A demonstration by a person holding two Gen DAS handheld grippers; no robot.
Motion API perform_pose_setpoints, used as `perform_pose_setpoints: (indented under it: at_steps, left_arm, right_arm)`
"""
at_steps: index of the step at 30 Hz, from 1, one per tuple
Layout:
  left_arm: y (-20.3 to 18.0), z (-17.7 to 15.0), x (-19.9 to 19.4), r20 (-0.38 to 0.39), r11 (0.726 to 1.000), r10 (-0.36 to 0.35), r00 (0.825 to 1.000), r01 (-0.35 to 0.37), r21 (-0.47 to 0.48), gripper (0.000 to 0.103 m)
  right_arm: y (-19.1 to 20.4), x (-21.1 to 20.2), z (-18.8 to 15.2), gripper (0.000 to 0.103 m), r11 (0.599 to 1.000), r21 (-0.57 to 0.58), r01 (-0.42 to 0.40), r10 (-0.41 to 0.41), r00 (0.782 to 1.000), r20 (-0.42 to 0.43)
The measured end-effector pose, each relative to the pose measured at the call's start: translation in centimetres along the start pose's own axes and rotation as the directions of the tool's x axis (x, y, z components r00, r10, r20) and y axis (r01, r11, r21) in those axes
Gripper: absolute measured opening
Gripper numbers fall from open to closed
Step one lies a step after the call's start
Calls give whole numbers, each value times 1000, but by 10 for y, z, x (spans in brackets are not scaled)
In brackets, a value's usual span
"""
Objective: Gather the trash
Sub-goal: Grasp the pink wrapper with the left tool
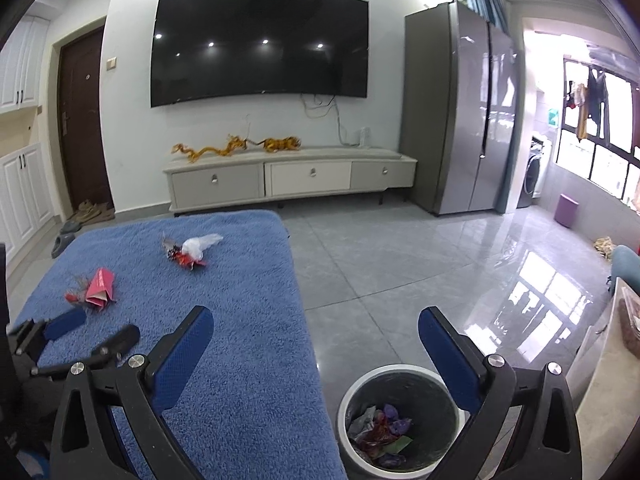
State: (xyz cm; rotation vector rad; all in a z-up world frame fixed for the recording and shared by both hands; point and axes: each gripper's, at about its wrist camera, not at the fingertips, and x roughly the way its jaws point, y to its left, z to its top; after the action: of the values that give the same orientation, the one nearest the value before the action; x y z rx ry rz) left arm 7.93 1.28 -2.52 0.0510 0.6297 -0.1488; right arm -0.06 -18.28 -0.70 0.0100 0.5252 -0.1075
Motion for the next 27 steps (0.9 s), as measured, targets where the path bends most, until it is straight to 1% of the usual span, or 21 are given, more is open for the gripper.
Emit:
perform_pose_setpoints:
  at_steps: [3, 4, 6, 8, 11, 13, 15, 16, 18, 21, 22, 24, 25, 27]
  left_arm:
    - [15, 16, 26, 6, 995, 97, 995, -97, 15, 79]
    - [20, 19, 33, 4, 993, 115, 993, -116, 14, 79]
    - [33, 30, 53, -2, 984, 175, 984, -175, 5, 77]
    - [47, 36, 70, -12, 977, 211, 977, -212, -10, 77]
    - [65, 39, 91, -43, 968, 245, 969, -247, -39, 75]
    - [77, 38, 100, -68, 964, 251, 966, -255, -68, 74]
    - [88, 36, 111, -94, 957, 267, 959, -275, -89, 74]
    - [92, 35, 115, -107, 954, 272, 956, -282, -97, 74]
    - [102, 31, 122, -143, 952, 259, 955, -278, -126, 74]
    - [110, 28, 134, -207, 954, 218, 954, -253, -162, 73]
    - [110, 27, 136, -218, 955, 204, 954, -243, -170, 66]
    - [105, 26, 136, -217, 963, 191, 957, -225, -146, 61]
    - [102, 26, 136, -213, 967, 189, 959, -219, -129, 55]
    - [91, 25, 138, -214, 983, 141, 967, -163, -87, 37]
  right_arm:
    - [1, 18, 2, 103, 1000, -2, -15, 15, 999, -29]
    - [1, 24, 2, 103, 1000, -3, -18, 18, 999, -39]
    - [2, 36, 3, 103, 1000, -3, -27, 27, 998, -59]
    - [4, 45, 4, 103, 999, -5, -34, 34, 997, -73]
    - [7, 58, 6, 103, 999, -17, -41, 39, 995, -92]
    - [10, 66, 7, 103, 999, -22, -49, 47, 994, -102]
    - [14, 73, 8, 103, 998, -37, -55, 51, 993, -110]
    - [16, 76, 9, 103, 998, -41, -57, 52, 992, -114]
    - [21, 82, 9, 103, 997, -48, -65, 58, 991, -124]
    - [29, 90, 9, 103, 995, -65, -79, 70, 988, -136]
    - [33, 92, 9, 103, 994, -72, -85, 75, 987, -140]
    - [40, 99, 11, 103, 991, -82, -104, 91, 985, -145]
    - [42, 101, 12, 103, 990, -85, -112, 99, 984, -146]
    - [49, 108, 14, 103, 987, -89, -131, 117, 982, -151]
